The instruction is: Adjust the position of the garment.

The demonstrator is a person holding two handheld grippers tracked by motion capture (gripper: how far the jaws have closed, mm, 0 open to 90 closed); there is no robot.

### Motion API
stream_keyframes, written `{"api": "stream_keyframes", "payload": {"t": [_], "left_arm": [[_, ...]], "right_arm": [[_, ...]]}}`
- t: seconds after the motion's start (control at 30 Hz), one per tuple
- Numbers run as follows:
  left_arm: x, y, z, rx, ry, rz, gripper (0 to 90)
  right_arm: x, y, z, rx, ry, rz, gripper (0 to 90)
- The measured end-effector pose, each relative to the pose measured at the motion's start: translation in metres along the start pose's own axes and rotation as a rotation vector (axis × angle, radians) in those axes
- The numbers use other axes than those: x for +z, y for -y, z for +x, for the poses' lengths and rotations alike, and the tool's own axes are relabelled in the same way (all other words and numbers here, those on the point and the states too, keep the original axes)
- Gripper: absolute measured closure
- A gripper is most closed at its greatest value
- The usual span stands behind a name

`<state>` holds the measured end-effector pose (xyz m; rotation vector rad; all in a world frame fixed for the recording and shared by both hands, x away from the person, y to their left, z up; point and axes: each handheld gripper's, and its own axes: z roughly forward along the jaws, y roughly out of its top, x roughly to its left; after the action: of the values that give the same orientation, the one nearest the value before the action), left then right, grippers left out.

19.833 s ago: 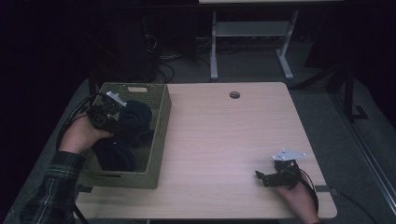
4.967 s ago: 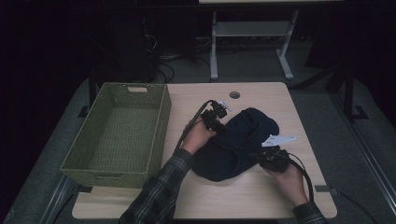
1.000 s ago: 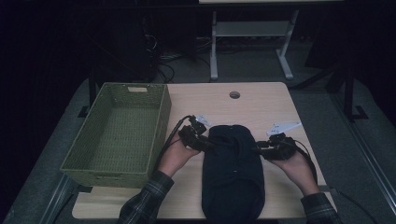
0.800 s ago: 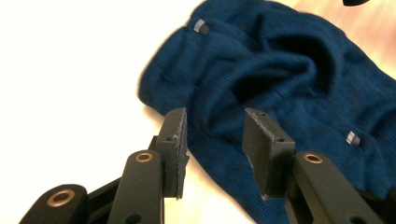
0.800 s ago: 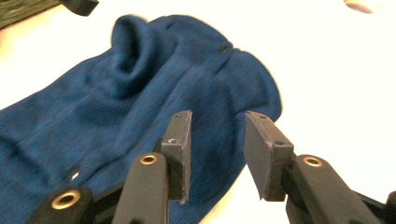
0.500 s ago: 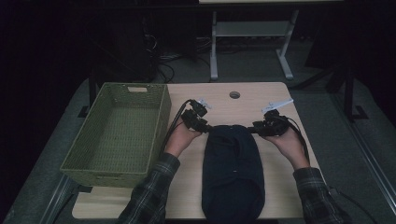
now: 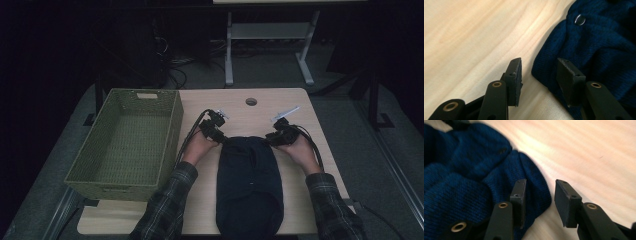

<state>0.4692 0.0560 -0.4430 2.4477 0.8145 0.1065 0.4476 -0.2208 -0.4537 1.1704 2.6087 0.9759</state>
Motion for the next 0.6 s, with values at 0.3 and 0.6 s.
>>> {"api": "stream_keyframes", "payload": {"t": [0.3,0.6], "left_arm": [[0.008,0.0035,-0.0007,0.02,0.054,0.014,68.0],[0.0056,0.0026,-0.0003,-0.013,0.076,0.035,81.6]], "right_arm": [[0.0075,0.0021,0.0012,0.041,-0.018,0.027,76.7],[0.0071,-0.0007,0.0036,0.017,-0.018,0.046,82.5]]}}
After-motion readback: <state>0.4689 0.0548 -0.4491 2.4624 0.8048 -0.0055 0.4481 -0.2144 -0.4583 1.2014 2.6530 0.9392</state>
